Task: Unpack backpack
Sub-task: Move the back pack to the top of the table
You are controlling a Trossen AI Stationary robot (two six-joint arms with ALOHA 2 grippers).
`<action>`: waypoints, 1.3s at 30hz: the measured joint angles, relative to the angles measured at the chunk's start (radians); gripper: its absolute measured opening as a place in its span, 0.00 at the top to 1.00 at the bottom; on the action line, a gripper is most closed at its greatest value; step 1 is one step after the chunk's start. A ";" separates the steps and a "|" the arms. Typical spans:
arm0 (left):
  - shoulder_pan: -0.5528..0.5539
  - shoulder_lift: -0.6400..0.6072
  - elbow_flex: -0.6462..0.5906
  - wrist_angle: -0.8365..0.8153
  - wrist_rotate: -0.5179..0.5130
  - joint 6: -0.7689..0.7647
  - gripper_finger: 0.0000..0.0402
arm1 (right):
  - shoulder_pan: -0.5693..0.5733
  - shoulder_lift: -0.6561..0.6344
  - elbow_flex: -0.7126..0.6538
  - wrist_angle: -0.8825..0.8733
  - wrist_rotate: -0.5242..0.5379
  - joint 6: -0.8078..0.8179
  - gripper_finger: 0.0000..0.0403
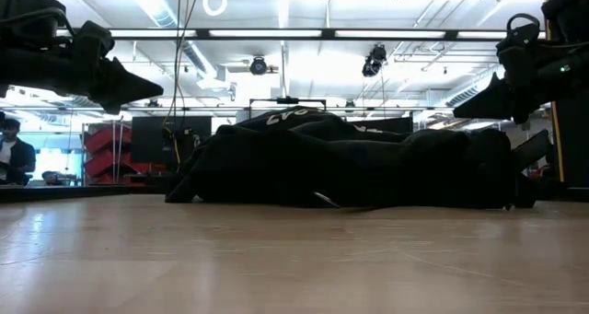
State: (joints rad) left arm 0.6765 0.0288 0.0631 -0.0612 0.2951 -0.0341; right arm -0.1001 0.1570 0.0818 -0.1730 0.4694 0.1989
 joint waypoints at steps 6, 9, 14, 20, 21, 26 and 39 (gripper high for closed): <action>0.000 0.000 0.000 0.000 0.000 0.000 1.00 | 0.000 0.000 0.000 0.000 0.000 0.000 0.94; 0.000 0.000 0.000 0.000 0.000 0.000 1.00 | 0.000 0.000 0.000 0.000 0.000 0.000 0.94; 0.000 0.000 0.000 0.000 0.000 0.000 1.00 | 0.000 0.000 0.000 0.000 0.000 0.000 0.95; 0.000 0.000 0.000 0.000 0.000 0.000 1.00 | 0.000 0.000 0.000 0.000 0.000 0.000 0.93; 0.000 0.000 0.000 0.000 0.000 0.000 1.00 | 0.000 0.000 0.000 0.000 0.000 0.000 0.93; 0.000 0.000 0.000 0.000 0.000 0.000 1.00 | 0.000 0.000 0.000 0.000 0.000 0.000 0.93; 0.000 0.000 0.000 0.000 0.000 0.000 1.00 | 0.000 0.000 0.000 0.000 0.000 0.000 0.92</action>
State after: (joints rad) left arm 0.6765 0.0288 0.0631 -0.0612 0.2951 -0.0345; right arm -0.1001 0.1570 0.0822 -0.1733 0.4698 0.1989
